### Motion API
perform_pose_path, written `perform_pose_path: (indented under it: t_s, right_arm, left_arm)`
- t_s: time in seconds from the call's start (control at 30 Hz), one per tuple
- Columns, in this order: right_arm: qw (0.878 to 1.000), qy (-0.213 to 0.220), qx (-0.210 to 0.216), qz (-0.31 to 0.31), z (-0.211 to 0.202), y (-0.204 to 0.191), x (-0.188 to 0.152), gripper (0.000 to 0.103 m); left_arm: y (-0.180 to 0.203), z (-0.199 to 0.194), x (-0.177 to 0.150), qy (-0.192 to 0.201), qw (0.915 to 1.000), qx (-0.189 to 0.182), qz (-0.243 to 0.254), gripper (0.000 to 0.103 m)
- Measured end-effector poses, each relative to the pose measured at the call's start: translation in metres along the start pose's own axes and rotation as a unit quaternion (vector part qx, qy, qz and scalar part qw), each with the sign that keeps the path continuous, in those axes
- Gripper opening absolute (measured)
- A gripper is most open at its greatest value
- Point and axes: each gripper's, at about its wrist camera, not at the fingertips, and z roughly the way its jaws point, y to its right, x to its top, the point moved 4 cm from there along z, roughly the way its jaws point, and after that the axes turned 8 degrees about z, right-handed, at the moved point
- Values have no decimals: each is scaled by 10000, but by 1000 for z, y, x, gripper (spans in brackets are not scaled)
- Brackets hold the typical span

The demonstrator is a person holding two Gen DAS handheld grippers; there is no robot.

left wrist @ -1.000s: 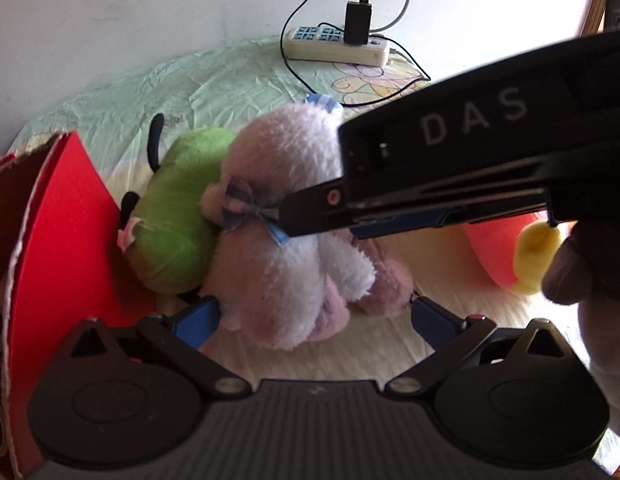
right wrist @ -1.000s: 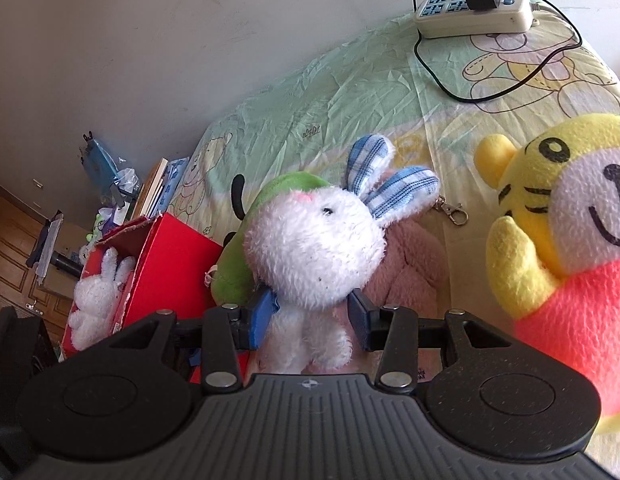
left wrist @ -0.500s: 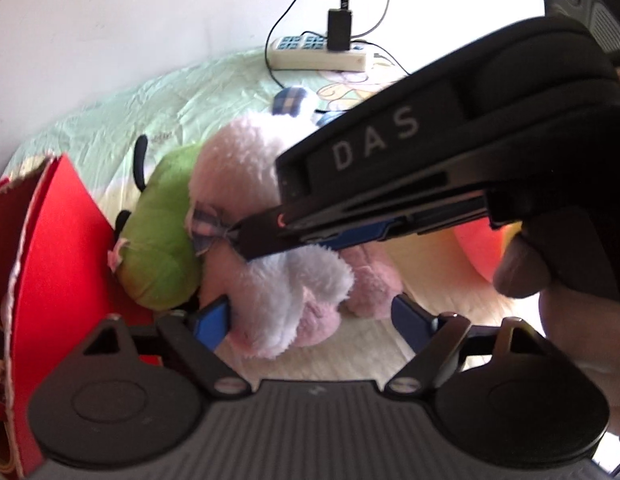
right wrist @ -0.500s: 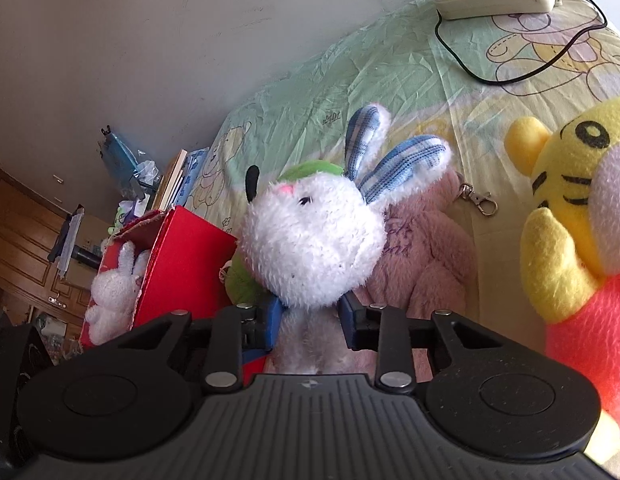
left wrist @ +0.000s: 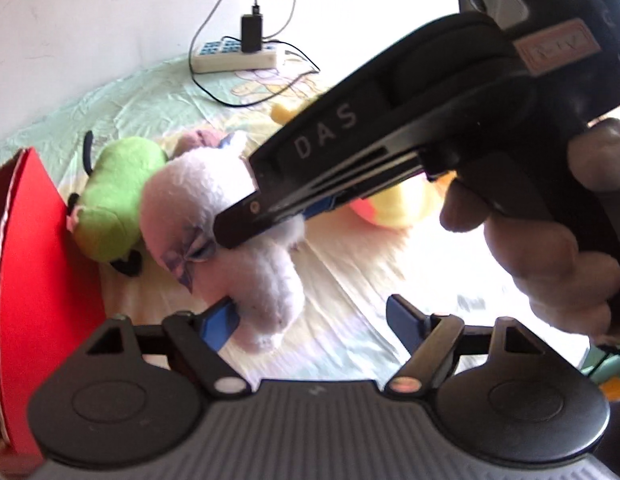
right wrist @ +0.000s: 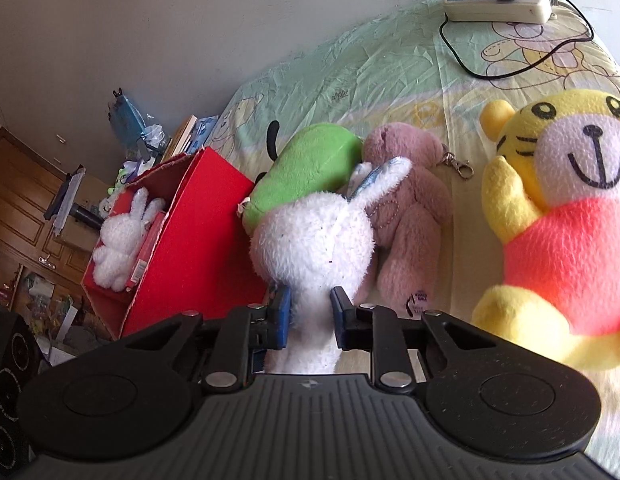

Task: Organize objects
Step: 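Grasp the white bunny with the bow in the right gripper, then lift the held bunny and carry it toward the red box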

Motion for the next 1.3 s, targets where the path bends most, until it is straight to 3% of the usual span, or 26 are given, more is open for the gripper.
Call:
perform_pose_path:
  t_s: [0.17,0.3,0.4,0.5,0.63,0.7,0.83,0.97,1.3]
  right_arm:
    - [9994,-136,-193,237,1,13,-20,19]
    - [9988,-10,-232,424,-1,20,-25,26]
    - [9978,176,-122,622,-6,22,-21,37]
    - [9969,307,-23,720,-8,21,-16,47]
    - [9966,276,74,777,-3,19,-12,51]
    - [9972,227,34,710,1,18,-11,54]
    - [9971,130,177,729,11,18,-8,56]
    - [9959,-22,408,808,22,18,-6,56]
    - [9992,183,291,-184,-10,-17,-19,52]
  left_arm:
    - [3,-15,-10,57,9999,109,-47,89]
    - [-8,-18,-7,171,9993,39,-339,94]
    - [-11,-22,-6,185,9986,196,-450,94]
    - [-31,8,-2,19,9973,432,-591,94]
    - [-48,32,5,-82,9959,464,-766,93]
    - [-47,36,6,-122,9961,397,-775,90]
    - [-45,49,6,-313,9953,372,-837,74]
    - [-48,55,5,-400,9942,521,-848,64]
    - [-32,20,4,-259,9949,649,-734,61]
